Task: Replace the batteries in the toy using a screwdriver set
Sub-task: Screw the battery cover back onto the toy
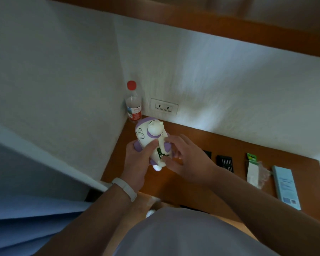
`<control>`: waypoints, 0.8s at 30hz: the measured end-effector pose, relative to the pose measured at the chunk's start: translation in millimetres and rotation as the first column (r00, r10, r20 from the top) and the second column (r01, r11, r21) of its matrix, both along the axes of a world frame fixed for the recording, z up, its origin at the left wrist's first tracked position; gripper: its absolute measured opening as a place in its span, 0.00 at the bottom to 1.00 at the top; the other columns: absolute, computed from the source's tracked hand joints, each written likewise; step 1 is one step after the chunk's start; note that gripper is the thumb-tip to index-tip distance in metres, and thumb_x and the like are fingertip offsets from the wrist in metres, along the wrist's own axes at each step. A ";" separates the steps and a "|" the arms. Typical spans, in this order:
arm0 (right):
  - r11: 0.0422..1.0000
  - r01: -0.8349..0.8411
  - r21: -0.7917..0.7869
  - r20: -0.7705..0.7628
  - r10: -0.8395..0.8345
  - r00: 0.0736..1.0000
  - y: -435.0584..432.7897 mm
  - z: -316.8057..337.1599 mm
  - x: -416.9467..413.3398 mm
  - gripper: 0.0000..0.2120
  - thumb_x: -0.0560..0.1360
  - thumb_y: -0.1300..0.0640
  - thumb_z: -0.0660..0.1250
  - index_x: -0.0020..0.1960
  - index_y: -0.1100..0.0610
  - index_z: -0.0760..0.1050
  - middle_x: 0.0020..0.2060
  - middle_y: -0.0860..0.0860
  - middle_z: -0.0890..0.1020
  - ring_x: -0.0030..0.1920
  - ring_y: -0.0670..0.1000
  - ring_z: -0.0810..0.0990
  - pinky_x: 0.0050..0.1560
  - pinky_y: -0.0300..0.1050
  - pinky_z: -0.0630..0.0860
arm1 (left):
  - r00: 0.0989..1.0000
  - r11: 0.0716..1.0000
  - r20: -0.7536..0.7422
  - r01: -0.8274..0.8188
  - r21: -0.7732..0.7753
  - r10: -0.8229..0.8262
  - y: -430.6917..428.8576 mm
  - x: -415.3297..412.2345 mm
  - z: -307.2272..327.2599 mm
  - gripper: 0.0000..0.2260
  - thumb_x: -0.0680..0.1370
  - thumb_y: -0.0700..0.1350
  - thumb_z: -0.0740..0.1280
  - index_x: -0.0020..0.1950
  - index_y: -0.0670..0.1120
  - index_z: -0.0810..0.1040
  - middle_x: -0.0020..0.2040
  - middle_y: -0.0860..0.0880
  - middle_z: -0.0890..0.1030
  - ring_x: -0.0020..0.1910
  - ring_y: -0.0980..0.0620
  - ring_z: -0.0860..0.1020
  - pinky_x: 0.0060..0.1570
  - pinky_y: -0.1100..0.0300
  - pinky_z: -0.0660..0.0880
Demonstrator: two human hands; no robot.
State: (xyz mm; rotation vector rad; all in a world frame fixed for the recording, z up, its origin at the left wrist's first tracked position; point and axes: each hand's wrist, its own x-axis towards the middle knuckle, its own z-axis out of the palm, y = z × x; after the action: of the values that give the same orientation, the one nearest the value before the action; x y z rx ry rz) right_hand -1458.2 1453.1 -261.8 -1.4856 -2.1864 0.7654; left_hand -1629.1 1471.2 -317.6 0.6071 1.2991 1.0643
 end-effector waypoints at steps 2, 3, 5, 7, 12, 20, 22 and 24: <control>1.000 0.019 0.001 -0.053 -0.019 0.998 -1.5 0.3 -0.1 0.18 0.80 0.46 0.64 0.68 0.50 0.69 0.54 0.42 0.71 0.48 0.39 0.74 0.44 0.31 0.71 | 1.000 1.000 -0.010 0.009 -0.004 -0.009 -1.8 -0.2 2.8 0.35 0.66 0.53 0.79 0.70 0.50 0.69 0.61 0.50 0.82 0.56 0.47 0.84 0.54 0.45 0.83; 0.999 0.037 0.009 -0.079 -0.037 0.996 -1.8 0.0 -1.0 0.17 0.80 0.47 0.64 0.67 0.51 0.71 0.54 0.42 0.71 0.47 0.40 0.74 0.44 0.31 0.71 | 1.000 1.000 -0.015 0.002 -0.011 -0.003 -2.4 -0.5 3.0 0.39 0.64 0.55 0.79 0.71 0.50 0.68 0.61 0.50 0.82 0.56 0.48 0.84 0.52 0.47 0.83; 0.996 0.082 0.028 -0.117 -0.078 0.990 -1.7 -0.8 -4.0 0.14 0.80 0.48 0.65 0.63 0.53 0.74 0.53 0.42 0.71 0.46 0.42 0.75 0.42 0.30 0.72 | 1.000 1.000 -0.025 -0.016 -0.015 0.016 -3.7 -0.7 2.3 0.38 0.64 0.55 0.79 0.70 0.50 0.68 0.60 0.51 0.82 0.55 0.49 0.84 0.48 0.52 0.84; 0.993 0.119 0.023 -0.147 -0.114 0.983 -0.7 -2.0 -7.9 0.12 0.78 0.51 0.69 0.59 0.53 0.75 0.51 0.41 0.71 0.45 0.42 0.75 0.42 0.28 0.72 | 0.999 1.000 -0.040 -0.026 -0.014 0.026 -5.1 0.0 1.0 0.35 0.66 0.54 0.79 0.70 0.50 0.68 0.60 0.51 0.82 0.54 0.50 0.84 0.46 0.54 0.84; 0.983 0.172 -0.064 -0.190 -0.181 0.965 2.5 -3.8 -10.2 0.12 0.75 0.52 0.72 0.52 0.45 0.69 0.46 0.37 0.72 0.45 0.39 0.74 0.41 0.28 0.72 | 0.999 1.000 -0.042 -0.027 -0.011 0.026 -4.1 -0.5 -1.5 0.33 0.68 0.53 0.78 0.69 0.50 0.70 0.59 0.51 0.83 0.50 0.53 0.86 0.43 0.55 0.84; 0.979 0.057 -0.195 -0.181 -0.093 0.979 18.2 5.7 3.4 0.15 0.77 0.52 0.68 0.63 0.47 0.72 0.50 0.42 0.79 0.47 0.43 0.79 0.46 0.37 0.77 | 0.998 1.000 -0.056 0.001 0.019 0.001 0.6 -4.5 8.6 0.44 0.58 0.60 0.79 0.70 0.48 0.70 0.59 0.50 0.84 0.52 0.50 0.86 0.45 0.52 0.84; 0.973 0.077 -0.217 -0.206 -0.123 0.971 21.4 7.0 5.8 0.11 0.75 0.52 0.69 0.56 0.46 0.73 0.45 0.44 0.80 0.43 0.44 0.79 0.42 0.36 0.78 | 0.998 0.999 -0.055 0.020 0.033 -0.018 2.4 -4.6 10.2 0.37 0.65 0.55 0.79 0.70 0.47 0.71 0.59 0.49 0.84 0.52 0.50 0.86 0.45 0.52 0.84; 0.969 0.095 -0.229 -0.225 -0.147 0.963 23.9 8.5 6.3 0.09 0.74 0.53 0.70 0.51 0.45 0.73 0.41 0.44 0.80 0.40 0.45 0.80 0.38 0.34 0.77 | 0.998 0.998 -0.061 0.035 0.047 -0.032 3.9 -3.5 11.0 0.32 0.69 0.52 0.78 0.69 0.46 0.71 0.59 0.49 0.84 0.52 0.50 0.86 0.45 0.52 0.84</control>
State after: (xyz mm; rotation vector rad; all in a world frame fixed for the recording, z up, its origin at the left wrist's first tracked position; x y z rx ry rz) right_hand -1451.8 1476.9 -253.3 -1.5221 -1.8620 1.1077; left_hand -1632.6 1475.1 -306.5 0.7002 1.3141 1.0593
